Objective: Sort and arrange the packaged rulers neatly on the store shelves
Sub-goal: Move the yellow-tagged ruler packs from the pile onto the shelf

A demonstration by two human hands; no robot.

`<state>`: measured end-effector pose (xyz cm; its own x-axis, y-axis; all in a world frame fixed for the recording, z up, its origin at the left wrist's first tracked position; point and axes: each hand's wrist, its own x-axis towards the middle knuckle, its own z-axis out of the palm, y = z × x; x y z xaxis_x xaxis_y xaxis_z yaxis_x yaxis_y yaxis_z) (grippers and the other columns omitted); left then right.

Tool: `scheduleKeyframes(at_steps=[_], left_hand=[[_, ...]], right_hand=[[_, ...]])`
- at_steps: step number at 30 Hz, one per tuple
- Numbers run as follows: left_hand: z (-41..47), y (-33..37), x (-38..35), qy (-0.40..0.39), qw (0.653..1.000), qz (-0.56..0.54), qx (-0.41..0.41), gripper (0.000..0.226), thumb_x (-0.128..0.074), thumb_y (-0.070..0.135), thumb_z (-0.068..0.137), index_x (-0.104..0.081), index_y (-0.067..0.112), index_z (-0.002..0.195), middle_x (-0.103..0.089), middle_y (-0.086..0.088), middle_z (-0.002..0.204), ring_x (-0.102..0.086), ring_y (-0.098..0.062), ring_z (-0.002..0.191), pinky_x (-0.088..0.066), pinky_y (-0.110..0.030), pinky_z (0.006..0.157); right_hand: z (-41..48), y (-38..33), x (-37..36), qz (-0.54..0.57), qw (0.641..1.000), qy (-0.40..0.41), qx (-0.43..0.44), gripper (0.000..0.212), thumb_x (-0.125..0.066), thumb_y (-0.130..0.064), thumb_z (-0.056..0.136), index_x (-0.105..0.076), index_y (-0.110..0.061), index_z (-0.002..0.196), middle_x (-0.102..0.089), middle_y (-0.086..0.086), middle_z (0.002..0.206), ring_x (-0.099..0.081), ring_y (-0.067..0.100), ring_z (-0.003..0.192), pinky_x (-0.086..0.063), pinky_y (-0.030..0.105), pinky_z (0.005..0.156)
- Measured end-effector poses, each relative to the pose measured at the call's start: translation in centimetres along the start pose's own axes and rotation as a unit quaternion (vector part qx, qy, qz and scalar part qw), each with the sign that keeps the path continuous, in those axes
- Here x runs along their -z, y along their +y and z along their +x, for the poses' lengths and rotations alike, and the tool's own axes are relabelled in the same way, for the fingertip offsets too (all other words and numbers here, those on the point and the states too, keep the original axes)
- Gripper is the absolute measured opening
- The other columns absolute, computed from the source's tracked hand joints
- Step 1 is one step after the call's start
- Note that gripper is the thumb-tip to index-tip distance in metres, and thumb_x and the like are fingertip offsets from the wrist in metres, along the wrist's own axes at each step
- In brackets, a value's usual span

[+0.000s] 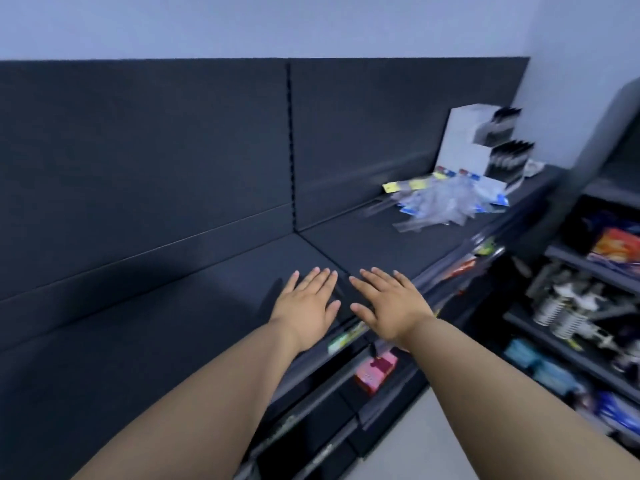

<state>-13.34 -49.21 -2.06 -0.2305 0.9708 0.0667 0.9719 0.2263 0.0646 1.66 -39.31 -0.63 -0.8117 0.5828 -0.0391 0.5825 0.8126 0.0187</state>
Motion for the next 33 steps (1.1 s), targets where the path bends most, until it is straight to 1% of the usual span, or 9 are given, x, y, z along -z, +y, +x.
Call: scheduleKeyframes(at_steps=[1, 3, 4, 9, 17, 22, 27, 30, 33], left_hand=[[2.0, 2.0, -0.2, 0.003, 1.000, -0.004, -0.013, 0.058, -0.017, 0.042, 0.102, 0.000, 0.020, 0.152, 0.000, 0.006, 0.160, 0.005, -0.008, 0.146, 0.006, -0.037, 0.119], [5.7, 5.4, -0.5, 0.004, 0.999, -0.008, -0.037, 0.057, -0.017, 0.042, 0.102, 0.000, 0.020, 0.152, 0.000, 0.006, 0.160, 0.005, -0.008, 0.146, 0.006, -0.036, 0.119], [7.5, 6.8, -0.7, 0.001, 0.999, -0.010, -0.050, 0.057, -0.017, 0.042, 0.102, 0.000, 0.020, 0.152, 0.001, 0.007, 0.160, 0.006, -0.008, 0.146, 0.006, -0.036, 0.119], [16.8, 10.7, -1.3, 0.000, 0.996, -0.017, -0.086, 0.057, -0.016, 0.042, 0.102, 0.001, 0.020, 0.152, 0.001, 0.006, 0.160, 0.007, -0.008, 0.146, 0.006, -0.037, 0.119], [31.1, 13.2, -2.3, -0.014, 0.994, -0.012, -0.107, 0.057, -0.015, 0.042, 0.102, -0.001, 0.019, 0.152, 0.001, 0.005, 0.160, 0.006, -0.009, 0.146, 0.008, -0.036, 0.119], [38.0, 15.2, -2.6, -0.009, 0.994, 0.005, -0.112, 0.057, -0.017, 0.042, 0.102, -0.002, 0.020, 0.152, -0.001, 0.006, 0.160, 0.003, -0.009, 0.146, 0.009, -0.034, 0.117], [44.7, 16.9, -4.4, 0.008, 0.997, 0.009, -0.082, 0.057, -0.020, 0.041, 0.102, -0.004, 0.020, 0.152, -0.004, 0.004, 0.160, 0.000, -0.010, 0.147, 0.008, -0.035, 0.117], [48.8, 17.7, -5.8, 0.004, 0.999, 0.007, -0.034, 0.057, -0.020, 0.042, 0.102, -0.005, 0.019, 0.152, -0.004, 0.003, 0.160, 0.000, -0.011, 0.147, 0.008, -0.035, 0.117], [52.5, 18.3, -6.6, -0.005, 0.999, -0.005, 0.041, 0.057, -0.018, 0.041, 0.102, -0.003, 0.019, 0.152, -0.002, 0.002, 0.160, 0.001, -0.011, 0.147, 0.006, -0.035, 0.117]], right_hand=[[-0.1, 2.7, 0.0, -0.001, 1.000, -0.002, -0.017, 0.074, 0.000, -0.065, 0.085, -0.007, -0.033, 0.151, -0.006, -0.007, 0.160, 0.002, 0.011, 0.147, 0.002, 0.037, 0.119], [-0.2, 7.6, -0.1, 0.007, 0.999, -0.008, -0.053, 0.062, -0.013, -0.059, 0.095, -0.007, -0.033, 0.151, -0.004, -0.007, 0.160, 0.003, 0.011, 0.147, 0.003, 0.038, 0.119], [0.0, 9.7, 0.0, 0.012, 0.998, -0.007, -0.067, 0.060, -0.017, -0.057, 0.097, -0.006, -0.032, 0.151, -0.004, -0.007, 0.160, 0.004, 0.011, 0.147, 0.003, 0.038, 0.119], [3.3, 18.2, 0.2, 0.017, 0.994, -0.006, -0.110, 0.060, -0.018, -0.055, 0.097, -0.007, -0.032, 0.151, -0.004, -0.007, 0.160, 0.003, 0.012, 0.147, 0.002, 0.039, 0.119], [11.3, 28.8, 1.8, 0.016, 0.990, 0.022, -0.139, 0.059, -0.019, -0.055, 0.097, -0.008, -0.031, 0.151, -0.006, -0.007, 0.160, 0.000, 0.012, 0.147, 0.002, 0.036, 0.119], [15.1, 35.3, 1.9, 0.017, 0.991, 0.038, -0.129, 0.059, -0.021, -0.054, 0.098, -0.009, -0.032, 0.151, -0.008, -0.006, 0.160, -0.002, 0.012, 0.147, 0.000, 0.036, 0.119], [20.7, 42.3, 1.2, 0.027, 0.995, 0.026, -0.091, 0.057, -0.021, -0.051, 0.099, -0.008, -0.030, 0.151, -0.006, -0.006, 0.160, 0.000, 0.013, 0.147, 0.001, 0.037, 0.119], [25.4, 46.4, 1.0, 0.029, 0.999, 0.020, -0.040, 0.056, -0.022, -0.049, 0.100, -0.009, -0.029, 0.151, -0.005, -0.006, 0.160, -0.001, 0.013, 0.147, 0.000, 0.036, 0.119], [30.5, 49.9, 1.1, 0.058, 0.998, 0.020, 0.019, 0.055, -0.025, -0.045, 0.101, -0.014, -0.026, 0.151, -0.009, -0.005, 0.160, -0.004, 0.014, 0.147, -0.003, 0.035, 0.119]])
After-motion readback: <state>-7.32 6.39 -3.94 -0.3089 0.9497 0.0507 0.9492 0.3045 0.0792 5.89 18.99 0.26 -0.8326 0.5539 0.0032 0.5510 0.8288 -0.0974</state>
